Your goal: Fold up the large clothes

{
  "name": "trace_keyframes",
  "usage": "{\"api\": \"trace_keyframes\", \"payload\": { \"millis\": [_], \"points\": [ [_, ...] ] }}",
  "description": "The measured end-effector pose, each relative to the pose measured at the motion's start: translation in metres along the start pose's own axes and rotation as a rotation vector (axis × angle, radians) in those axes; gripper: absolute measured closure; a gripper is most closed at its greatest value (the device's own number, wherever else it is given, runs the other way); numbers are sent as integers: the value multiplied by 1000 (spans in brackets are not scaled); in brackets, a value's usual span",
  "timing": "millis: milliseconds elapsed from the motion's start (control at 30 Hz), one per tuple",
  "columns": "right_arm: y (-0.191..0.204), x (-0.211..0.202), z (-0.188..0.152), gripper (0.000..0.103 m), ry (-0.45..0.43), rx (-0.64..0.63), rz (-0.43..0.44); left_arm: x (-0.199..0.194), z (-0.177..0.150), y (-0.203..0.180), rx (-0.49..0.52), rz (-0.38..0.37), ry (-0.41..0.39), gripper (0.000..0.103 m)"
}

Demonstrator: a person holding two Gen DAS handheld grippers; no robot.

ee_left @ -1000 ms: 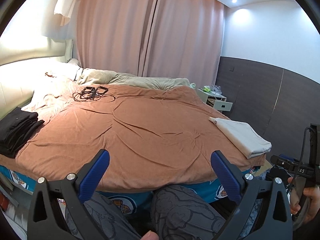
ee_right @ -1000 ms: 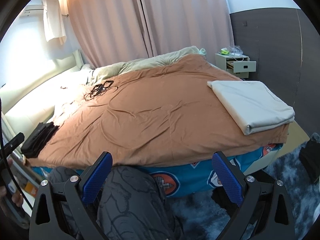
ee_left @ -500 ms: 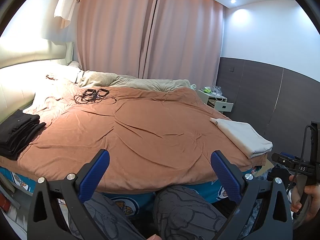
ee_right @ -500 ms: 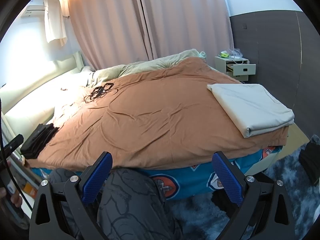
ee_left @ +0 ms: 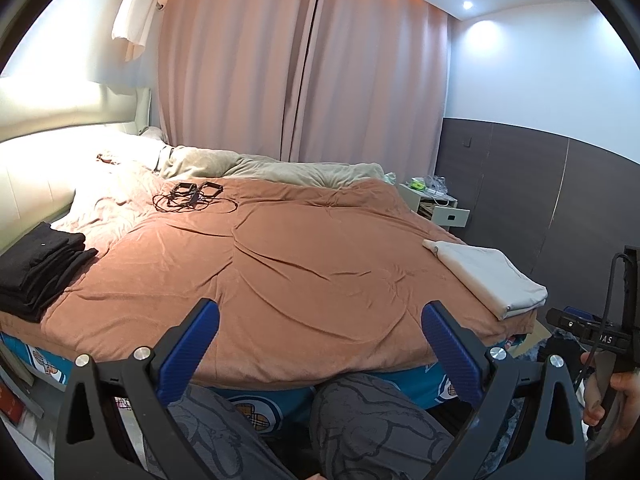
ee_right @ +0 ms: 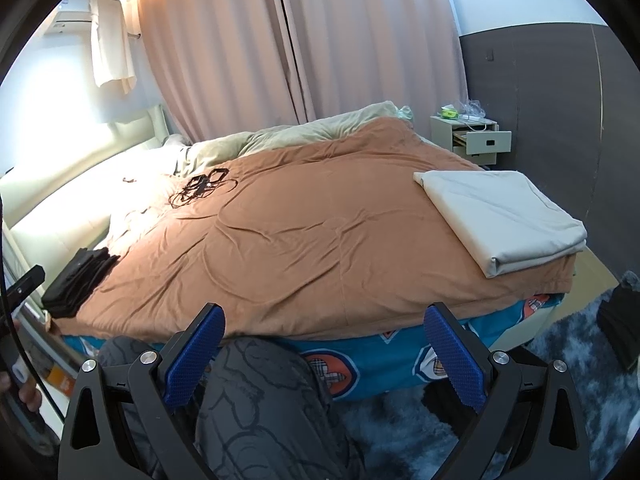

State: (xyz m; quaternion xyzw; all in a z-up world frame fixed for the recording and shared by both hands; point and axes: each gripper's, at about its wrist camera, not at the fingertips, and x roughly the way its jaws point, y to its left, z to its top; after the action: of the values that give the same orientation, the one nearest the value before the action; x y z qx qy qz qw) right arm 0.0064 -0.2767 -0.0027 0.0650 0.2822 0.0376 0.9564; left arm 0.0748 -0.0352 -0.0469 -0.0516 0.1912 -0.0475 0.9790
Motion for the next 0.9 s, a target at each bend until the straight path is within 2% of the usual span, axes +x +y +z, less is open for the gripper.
{"api": "trace_keyframes", "payload": {
  "millis": [533, 900],
  "points": [
    [3, 1, -2, 3, 14, 12, 3, -1, -1, 0, 15, 26, -2, 0],
    [8, 11, -15, 3, 44, 30, -2, 0, -7, 1, 22, 22, 9, 0]
  ]
}}
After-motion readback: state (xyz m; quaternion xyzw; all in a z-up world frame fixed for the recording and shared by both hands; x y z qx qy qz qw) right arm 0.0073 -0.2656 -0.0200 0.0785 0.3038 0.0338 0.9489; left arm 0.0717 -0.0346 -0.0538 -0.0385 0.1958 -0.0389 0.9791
